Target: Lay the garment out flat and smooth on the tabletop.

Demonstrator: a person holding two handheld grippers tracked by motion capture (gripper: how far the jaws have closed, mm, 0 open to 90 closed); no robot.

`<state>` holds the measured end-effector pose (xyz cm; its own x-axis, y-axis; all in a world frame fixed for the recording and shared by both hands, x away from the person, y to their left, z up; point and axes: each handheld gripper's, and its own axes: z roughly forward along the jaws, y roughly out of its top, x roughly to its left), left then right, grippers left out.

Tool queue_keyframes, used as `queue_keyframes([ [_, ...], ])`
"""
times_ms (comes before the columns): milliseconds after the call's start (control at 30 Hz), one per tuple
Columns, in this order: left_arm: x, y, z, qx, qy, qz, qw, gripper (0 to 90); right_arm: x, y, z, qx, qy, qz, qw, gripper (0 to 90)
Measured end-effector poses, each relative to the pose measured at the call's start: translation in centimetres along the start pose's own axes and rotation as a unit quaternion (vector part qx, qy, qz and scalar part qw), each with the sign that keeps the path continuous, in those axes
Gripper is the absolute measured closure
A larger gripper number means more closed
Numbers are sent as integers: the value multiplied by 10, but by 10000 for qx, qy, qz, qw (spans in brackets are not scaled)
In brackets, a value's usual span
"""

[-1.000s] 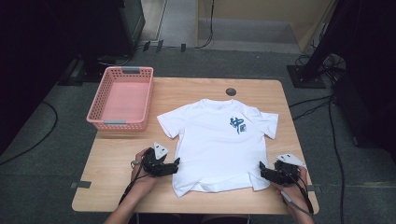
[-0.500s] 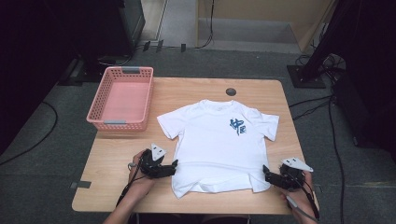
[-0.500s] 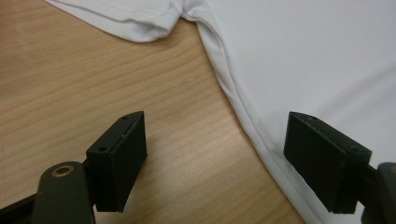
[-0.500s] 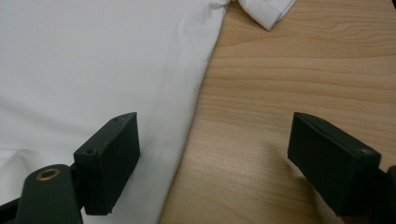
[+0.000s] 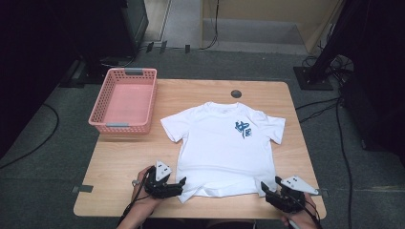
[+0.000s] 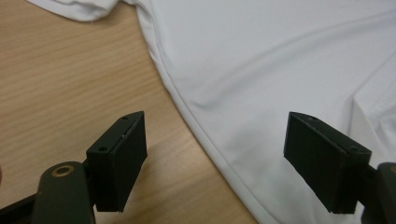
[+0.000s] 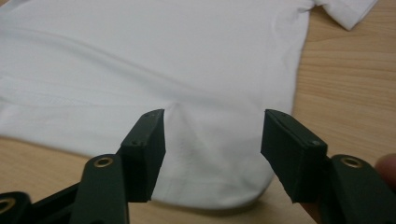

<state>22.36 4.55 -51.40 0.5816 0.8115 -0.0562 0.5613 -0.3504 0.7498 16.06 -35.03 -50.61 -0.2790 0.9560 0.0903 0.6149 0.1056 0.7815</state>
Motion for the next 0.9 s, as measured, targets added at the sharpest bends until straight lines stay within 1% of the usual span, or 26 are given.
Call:
queue_keyframes([
  [67, -3, -2, -3, 0, -10, 45, 10000, 216, 7, -2, -3, 26, 49, -54, 10000, 446],
  [100, -3, -2, -3, 0, -10, 45, 10000, 216, 11, -4, -4, 20, 56, -94, 9999, 446],
  [167, -7, -5, -6, -36, 122, 121, 9998, 216, 16, -5, -6, 11, 88, -117, 9999, 501],
  [200, -7, -6, -7, -14, 134, 135, 9998, 216, 18, -6, -8, 1, 111, -103, 9999, 526],
  [300, -8, -10, -11, -10, 87, 83, 9999, 216, 24, -9, -9, 42, 212, -129, 9997, 580],
  [333, -9, -11, -13, -9, 74, 84, 9999, 216, 25, -11, -8, 79, 228, -157, 9996, 585],
  [500, -12, -16, -22, -55, 33, 59, 10000, 216, 28, -17, -5, 202, 171, -219, 9994, 610],
  [567, -14, -18, -24, -41, 8, 55, 10000, 216, 29, -19, -5, 207, 154, -253, 9993, 617],
  [633, -16, -20, -25, 5, -23, 85, 10000, 216, 30, -22, -5, 238, 89, -299, 9992, 639],
  [733, -19, -24, -23, 74, -60, 124, 9999, 216, 30, -25, -3, 221, -164, -409, 9988, 763],
  [800, -21, -26, -22, 133, -83, 132, 9998, 216, 28, -26, -3, 214, -175, -461, 9986, 830],
  [833, -21, -26, -22, 133, -83, 132, 9998, 216, 28, -26, -3, 214, -175, -461, 9986, 830],
  [867, -22, -28, -21, 137, -83, 175, 9997, 216, 27, -27, -3, 222, -154, -464, 9986, 888],
  [900, -23, -29, -21, 141, -55, 217, 9997, 216, 26, -27, -4, 223, -122, -415, 9988, 900],
])
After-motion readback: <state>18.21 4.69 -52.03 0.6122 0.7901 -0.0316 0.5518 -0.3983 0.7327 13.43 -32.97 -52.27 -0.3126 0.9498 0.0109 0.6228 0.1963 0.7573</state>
